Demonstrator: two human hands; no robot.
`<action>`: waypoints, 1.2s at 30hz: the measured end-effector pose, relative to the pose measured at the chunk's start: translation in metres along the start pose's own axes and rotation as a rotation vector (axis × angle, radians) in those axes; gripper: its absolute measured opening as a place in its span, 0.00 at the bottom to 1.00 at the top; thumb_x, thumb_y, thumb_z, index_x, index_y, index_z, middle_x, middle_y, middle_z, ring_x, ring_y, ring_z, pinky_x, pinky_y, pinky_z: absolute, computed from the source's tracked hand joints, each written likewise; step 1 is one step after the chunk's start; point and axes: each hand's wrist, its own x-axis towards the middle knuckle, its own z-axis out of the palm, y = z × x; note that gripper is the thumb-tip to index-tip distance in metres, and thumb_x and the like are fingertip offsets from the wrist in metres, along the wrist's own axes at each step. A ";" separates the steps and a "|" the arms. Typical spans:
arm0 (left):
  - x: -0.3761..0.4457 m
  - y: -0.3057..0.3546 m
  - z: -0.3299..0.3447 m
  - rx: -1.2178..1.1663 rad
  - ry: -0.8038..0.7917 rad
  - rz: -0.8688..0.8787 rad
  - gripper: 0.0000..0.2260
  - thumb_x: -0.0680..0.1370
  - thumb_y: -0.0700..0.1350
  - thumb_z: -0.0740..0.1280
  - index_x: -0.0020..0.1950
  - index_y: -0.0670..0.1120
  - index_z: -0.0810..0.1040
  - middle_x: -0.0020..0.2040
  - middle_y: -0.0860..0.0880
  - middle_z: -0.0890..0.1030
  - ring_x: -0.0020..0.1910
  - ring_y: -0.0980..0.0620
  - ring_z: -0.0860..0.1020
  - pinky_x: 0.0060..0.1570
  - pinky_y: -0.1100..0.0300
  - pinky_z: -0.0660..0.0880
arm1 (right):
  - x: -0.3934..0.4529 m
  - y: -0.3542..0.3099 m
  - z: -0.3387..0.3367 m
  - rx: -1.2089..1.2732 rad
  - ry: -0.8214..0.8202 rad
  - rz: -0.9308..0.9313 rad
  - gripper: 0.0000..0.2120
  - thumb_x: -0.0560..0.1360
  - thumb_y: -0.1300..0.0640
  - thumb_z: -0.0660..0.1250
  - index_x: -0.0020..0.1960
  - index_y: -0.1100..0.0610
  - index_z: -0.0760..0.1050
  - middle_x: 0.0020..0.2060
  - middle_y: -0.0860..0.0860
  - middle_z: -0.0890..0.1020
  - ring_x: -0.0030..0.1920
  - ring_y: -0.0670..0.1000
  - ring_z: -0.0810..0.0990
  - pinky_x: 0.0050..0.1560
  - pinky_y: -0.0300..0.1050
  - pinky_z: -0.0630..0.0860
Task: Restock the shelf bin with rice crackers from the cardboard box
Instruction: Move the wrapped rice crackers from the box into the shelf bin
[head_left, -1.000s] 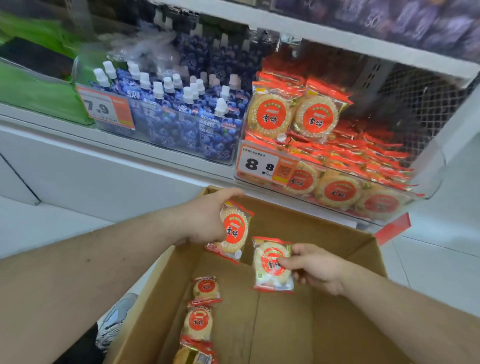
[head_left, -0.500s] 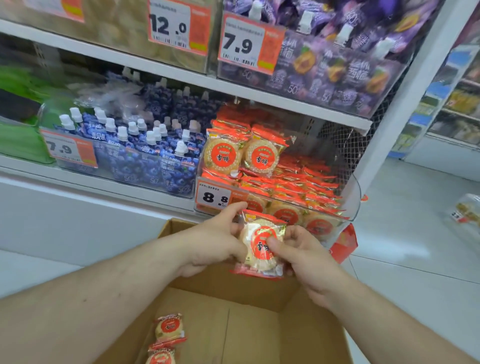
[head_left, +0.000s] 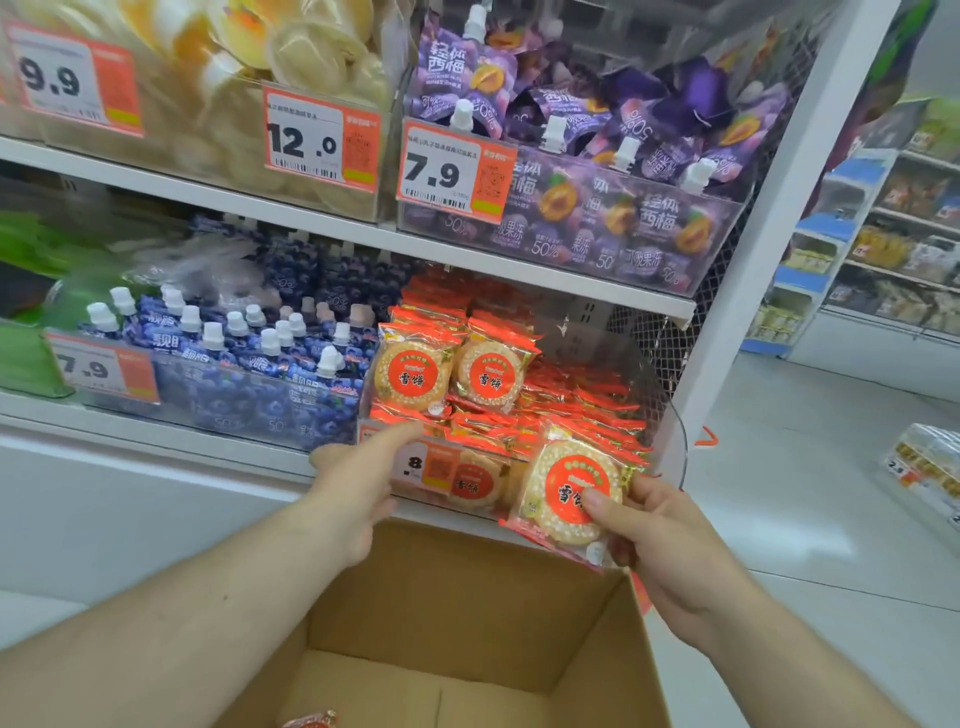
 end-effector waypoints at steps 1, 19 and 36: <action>0.003 0.002 0.001 -0.032 -0.014 -0.055 0.42 0.66 0.57 0.77 0.74 0.48 0.60 0.68 0.42 0.71 0.66 0.40 0.71 0.67 0.42 0.69 | 0.001 0.000 -0.002 0.004 0.007 -0.001 0.19 0.69 0.59 0.72 0.58 0.62 0.77 0.48 0.56 0.86 0.44 0.49 0.85 0.42 0.38 0.77; 0.000 0.000 0.013 -0.269 -0.066 -0.243 0.09 0.72 0.43 0.67 0.51 0.46 0.73 0.51 0.39 0.77 0.52 0.39 0.76 0.66 0.34 0.65 | 0.005 -0.001 0.013 0.017 0.025 0.017 0.10 0.75 0.64 0.68 0.56 0.61 0.77 0.46 0.55 0.86 0.41 0.50 0.86 0.32 0.35 0.76; 0.011 0.004 0.001 0.209 0.323 0.147 0.38 0.64 0.50 0.74 0.71 0.49 0.64 0.68 0.42 0.66 0.62 0.43 0.70 0.52 0.44 0.74 | 0.147 -0.050 -0.004 -0.222 0.532 -0.196 0.14 0.72 0.56 0.74 0.56 0.53 0.76 0.48 0.50 0.82 0.48 0.53 0.82 0.51 0.54 0.82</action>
